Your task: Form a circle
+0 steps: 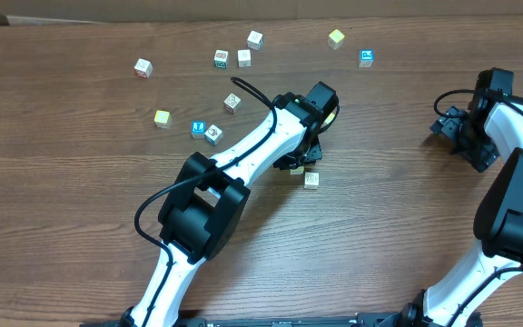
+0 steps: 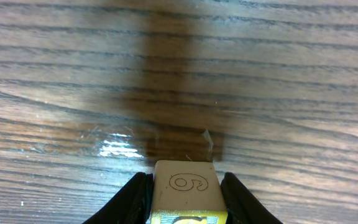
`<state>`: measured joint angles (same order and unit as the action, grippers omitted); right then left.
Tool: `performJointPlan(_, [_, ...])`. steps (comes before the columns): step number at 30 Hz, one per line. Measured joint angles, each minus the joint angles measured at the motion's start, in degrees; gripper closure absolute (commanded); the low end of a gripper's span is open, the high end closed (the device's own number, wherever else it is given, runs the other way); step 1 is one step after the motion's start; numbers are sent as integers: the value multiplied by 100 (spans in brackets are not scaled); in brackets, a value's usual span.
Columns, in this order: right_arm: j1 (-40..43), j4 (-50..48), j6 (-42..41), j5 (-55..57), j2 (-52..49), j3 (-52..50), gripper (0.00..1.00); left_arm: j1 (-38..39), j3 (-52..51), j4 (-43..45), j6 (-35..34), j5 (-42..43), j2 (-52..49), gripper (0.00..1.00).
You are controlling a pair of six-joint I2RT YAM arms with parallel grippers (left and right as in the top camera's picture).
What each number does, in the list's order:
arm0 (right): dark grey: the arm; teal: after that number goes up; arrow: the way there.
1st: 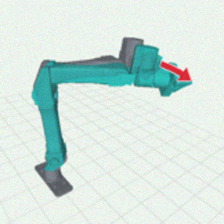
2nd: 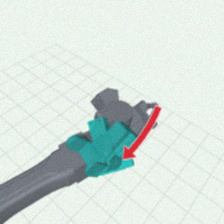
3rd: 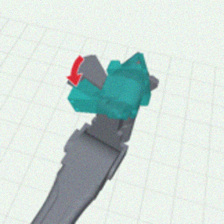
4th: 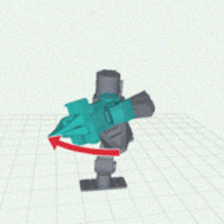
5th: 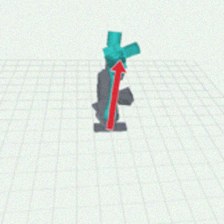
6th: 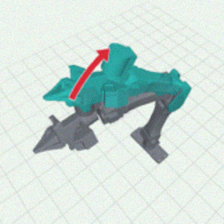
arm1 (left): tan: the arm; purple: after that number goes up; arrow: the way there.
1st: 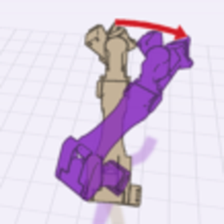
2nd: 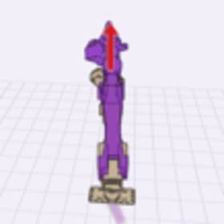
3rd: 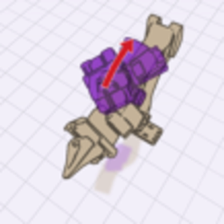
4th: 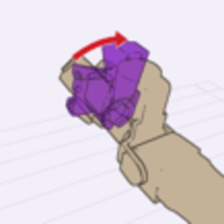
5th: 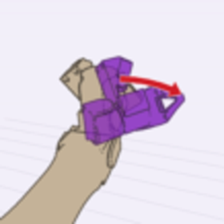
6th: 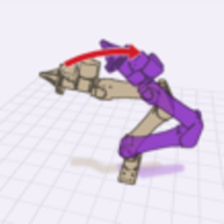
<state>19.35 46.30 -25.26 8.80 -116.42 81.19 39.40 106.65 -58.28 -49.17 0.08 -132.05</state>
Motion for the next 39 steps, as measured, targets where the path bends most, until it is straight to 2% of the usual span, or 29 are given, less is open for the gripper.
performJointPlan(33, [0, -4, 0, 0, 0, 0, 0, 72, 0, -24, 9, 179, 0, 66])
performJointPlan(39, [0, -4, 0, 0, 0, 0, 0, 72, 0, -24, 184, 190, 0, 66])
